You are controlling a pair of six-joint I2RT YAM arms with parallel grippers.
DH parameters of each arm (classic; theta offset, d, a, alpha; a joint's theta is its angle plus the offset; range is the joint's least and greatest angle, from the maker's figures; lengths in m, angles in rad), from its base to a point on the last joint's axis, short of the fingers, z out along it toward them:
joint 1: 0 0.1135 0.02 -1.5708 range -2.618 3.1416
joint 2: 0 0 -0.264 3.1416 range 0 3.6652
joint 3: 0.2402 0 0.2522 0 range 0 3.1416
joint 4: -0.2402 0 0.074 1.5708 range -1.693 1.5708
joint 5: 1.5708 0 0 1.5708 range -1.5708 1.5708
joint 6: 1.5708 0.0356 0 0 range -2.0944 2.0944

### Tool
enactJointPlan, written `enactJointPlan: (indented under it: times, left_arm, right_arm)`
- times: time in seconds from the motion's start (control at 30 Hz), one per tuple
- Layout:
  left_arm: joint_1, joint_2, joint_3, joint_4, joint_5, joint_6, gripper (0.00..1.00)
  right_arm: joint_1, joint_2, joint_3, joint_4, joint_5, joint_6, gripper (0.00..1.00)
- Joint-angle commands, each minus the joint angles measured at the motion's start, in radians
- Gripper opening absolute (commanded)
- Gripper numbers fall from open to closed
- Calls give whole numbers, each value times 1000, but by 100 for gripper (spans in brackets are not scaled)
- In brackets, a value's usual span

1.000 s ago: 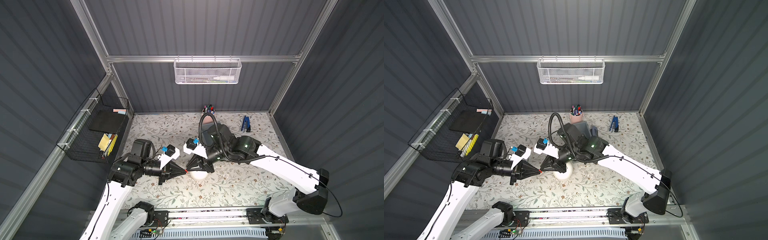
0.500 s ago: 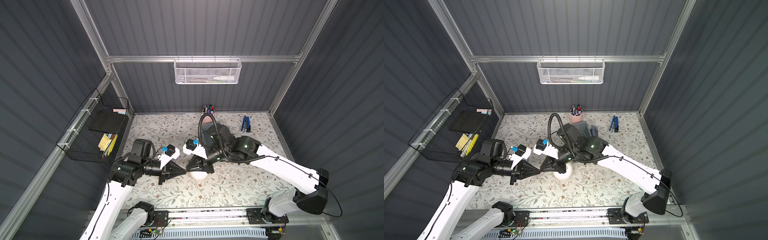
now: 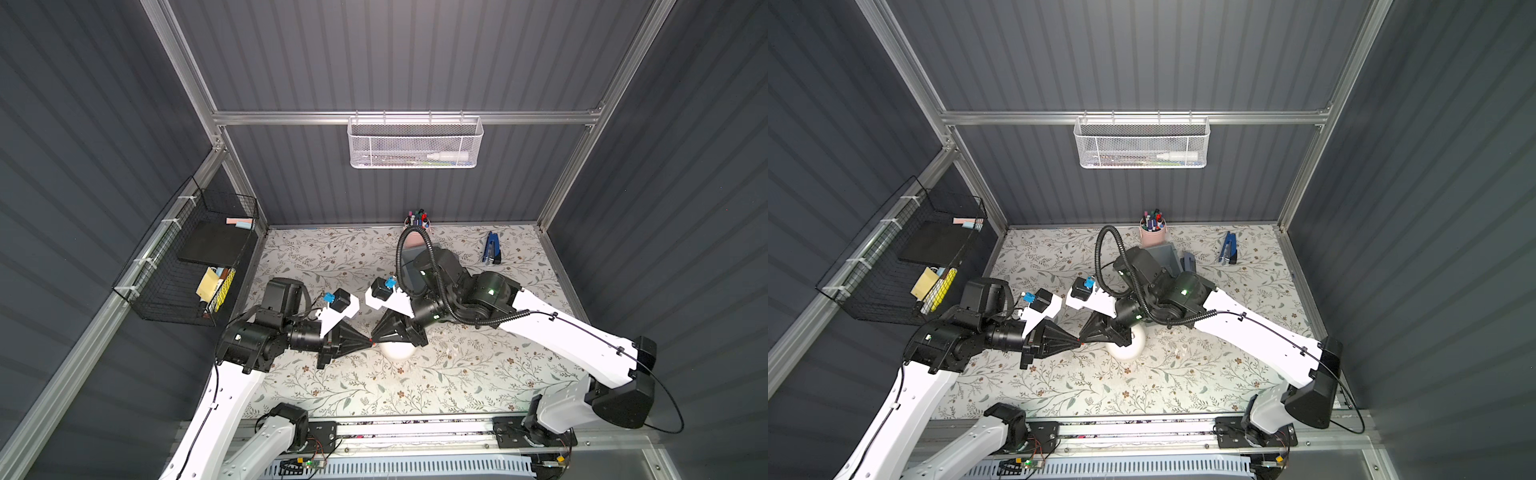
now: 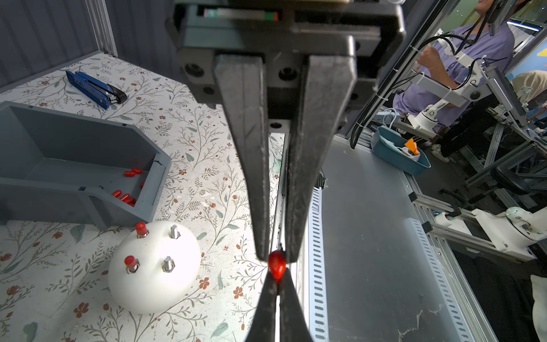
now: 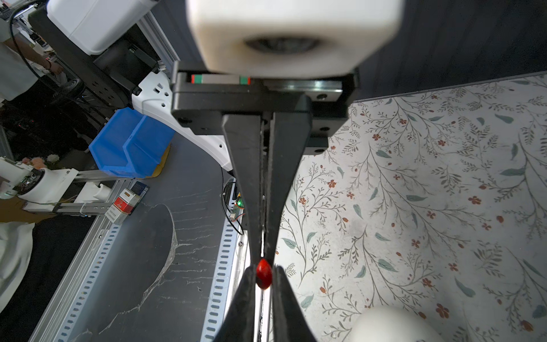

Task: Cover the protruding screws with screw protection sleeves
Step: Pick up the screw protection sleeve from the storage box, then attach the screw protection sleeve to the screw.

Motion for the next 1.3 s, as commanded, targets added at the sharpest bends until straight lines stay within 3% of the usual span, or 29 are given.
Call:
enactJointPlan:
  times: [0.0,0.4,0.5,0.57,0.63,0.67,0.8,1.03,1.27]
  left_arm:
    - [2,0,-1,13,19,-3,0]
    - [2,1,-2,14,25,-3,0]
    - [2,-6,-6,5,25,3,17]
    - [2,-15,-14,14,13,4,69]
    - [2,-29,-21,18,-21,9,93]
    - [2,-39,-30,26,-47,11,99]
    - [2,-83,-70,75,-144,13,99]
    - [2,-157,-162,249,-418,-67,99]
    - [2,-161,-173,266,-500,-76,99]
  right_arm:
    - [8,12,22,-9,-29,-17,14]
    - [8,11,20,-10,-27,-26,0]
    - [8,10,18,-12,-4,-27,0]
    - [8,-4,3,4,27,-21,0]
    - [5,-26,-25,31,70,-6,0]
    - [3,-40,-46,47,92,5,0]
    - [-11,-85,-134,101,187,41,0]
    - [-28,-145,-363,272,461,103,0]
    - [-55,-97,-439,324,580,159,0]
